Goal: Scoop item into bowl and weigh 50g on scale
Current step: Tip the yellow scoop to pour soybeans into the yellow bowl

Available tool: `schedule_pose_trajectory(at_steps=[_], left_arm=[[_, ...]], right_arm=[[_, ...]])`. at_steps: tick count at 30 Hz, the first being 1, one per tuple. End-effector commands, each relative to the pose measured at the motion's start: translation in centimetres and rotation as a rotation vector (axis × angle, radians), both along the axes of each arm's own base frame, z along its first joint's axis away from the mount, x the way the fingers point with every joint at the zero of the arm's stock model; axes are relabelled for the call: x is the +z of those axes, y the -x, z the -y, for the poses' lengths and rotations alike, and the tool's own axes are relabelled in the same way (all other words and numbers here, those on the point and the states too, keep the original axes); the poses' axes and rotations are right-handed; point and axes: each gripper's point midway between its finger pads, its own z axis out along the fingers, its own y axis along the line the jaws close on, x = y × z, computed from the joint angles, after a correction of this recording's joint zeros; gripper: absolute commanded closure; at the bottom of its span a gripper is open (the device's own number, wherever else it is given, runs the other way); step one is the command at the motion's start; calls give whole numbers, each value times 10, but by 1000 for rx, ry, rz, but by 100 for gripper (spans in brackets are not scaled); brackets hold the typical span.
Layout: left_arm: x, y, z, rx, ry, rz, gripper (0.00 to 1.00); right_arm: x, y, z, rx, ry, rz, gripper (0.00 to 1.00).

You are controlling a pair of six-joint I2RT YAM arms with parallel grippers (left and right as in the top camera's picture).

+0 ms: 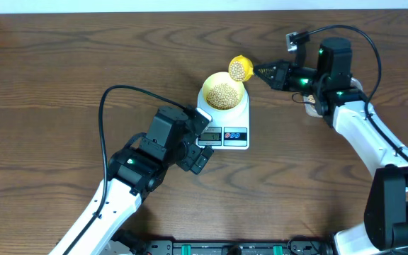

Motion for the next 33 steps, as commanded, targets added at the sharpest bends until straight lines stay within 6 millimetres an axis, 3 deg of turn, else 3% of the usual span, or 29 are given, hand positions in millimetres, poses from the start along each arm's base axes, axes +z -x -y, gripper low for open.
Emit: schedule_pose_trajectory(at_steps=[1,16,33], left_arm=[[3,1,1,-9,4,8,2],[3,1,1,-9,4,8,2],[3,1,1,-9,4,8,3]], right_arm=[[-4,0,-6,20,45,51,99],[-5,11,-30,198,209,360,99],[-3,12,-32,285,315,572,99]])
